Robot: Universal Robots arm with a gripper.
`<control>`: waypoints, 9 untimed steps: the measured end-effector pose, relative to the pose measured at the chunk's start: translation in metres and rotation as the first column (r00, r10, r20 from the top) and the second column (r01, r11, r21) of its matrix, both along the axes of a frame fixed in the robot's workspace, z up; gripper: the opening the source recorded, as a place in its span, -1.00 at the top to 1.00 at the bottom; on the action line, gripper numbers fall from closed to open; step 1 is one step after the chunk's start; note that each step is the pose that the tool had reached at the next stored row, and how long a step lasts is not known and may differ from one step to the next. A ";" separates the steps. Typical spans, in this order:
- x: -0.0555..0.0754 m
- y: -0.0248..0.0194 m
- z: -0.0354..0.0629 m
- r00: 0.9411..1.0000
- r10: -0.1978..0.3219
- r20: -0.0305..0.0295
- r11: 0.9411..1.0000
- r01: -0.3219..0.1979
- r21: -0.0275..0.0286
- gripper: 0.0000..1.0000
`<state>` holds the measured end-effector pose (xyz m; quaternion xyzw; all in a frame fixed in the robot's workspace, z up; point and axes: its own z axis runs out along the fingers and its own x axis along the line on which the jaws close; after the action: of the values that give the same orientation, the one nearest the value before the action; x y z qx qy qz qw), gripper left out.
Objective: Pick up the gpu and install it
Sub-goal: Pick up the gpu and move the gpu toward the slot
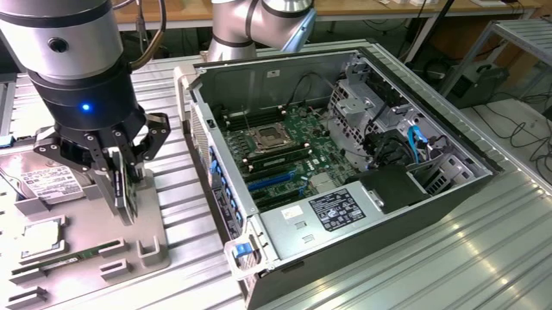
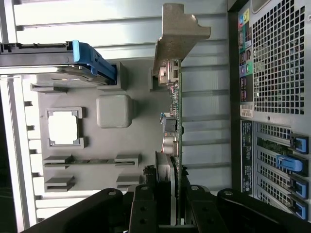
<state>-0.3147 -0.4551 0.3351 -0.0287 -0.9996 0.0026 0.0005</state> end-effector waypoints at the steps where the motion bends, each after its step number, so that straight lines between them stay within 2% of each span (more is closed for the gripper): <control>1: 0.000 0.0000 0.0009 1.000 0.000 0.000 1.000 0.000 -0.001 0.44; 3: 0.000 0.0000 0.0029 1.000 0.000 0.000 1.000 0.000 -0.004 0.44; 9: 0.000 0.0000 0.0081 1.000 0.000 0.000 1.000 0.000 -0.006 0.44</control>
<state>-0.3147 -0.4551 0.3432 -0.0287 -0.9996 0.0055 0.0005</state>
